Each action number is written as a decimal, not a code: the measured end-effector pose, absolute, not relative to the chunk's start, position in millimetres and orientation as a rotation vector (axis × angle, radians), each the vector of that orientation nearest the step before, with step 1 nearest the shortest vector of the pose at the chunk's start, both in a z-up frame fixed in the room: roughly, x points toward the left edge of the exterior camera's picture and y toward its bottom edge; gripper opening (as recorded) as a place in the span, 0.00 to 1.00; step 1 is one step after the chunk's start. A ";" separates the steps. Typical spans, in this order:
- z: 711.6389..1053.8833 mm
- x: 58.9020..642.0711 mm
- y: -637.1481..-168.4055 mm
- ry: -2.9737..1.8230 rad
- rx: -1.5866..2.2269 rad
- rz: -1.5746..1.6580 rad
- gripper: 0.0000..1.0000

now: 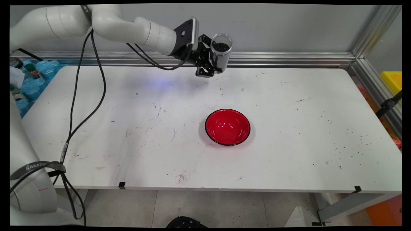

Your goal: Pour the black seasoning powder in the red bowl

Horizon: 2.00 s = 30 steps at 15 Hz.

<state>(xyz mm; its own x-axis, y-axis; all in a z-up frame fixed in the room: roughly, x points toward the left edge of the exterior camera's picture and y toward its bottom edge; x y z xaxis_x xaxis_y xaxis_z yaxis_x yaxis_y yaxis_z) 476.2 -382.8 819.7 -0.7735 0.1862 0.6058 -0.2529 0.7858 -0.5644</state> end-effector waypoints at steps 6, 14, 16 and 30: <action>815.5 460.0 -368.8 -2.320 -0.250 1.015 0.00; 797.3 440.6 -354.7 -2.307 -0.511 1.176 0.00; 791.8 437.5 -350.1 -2.305 -0.566 1.203 0.00; 757.5 419.3 -321.0 -2.304 -0.889 1.363 0.00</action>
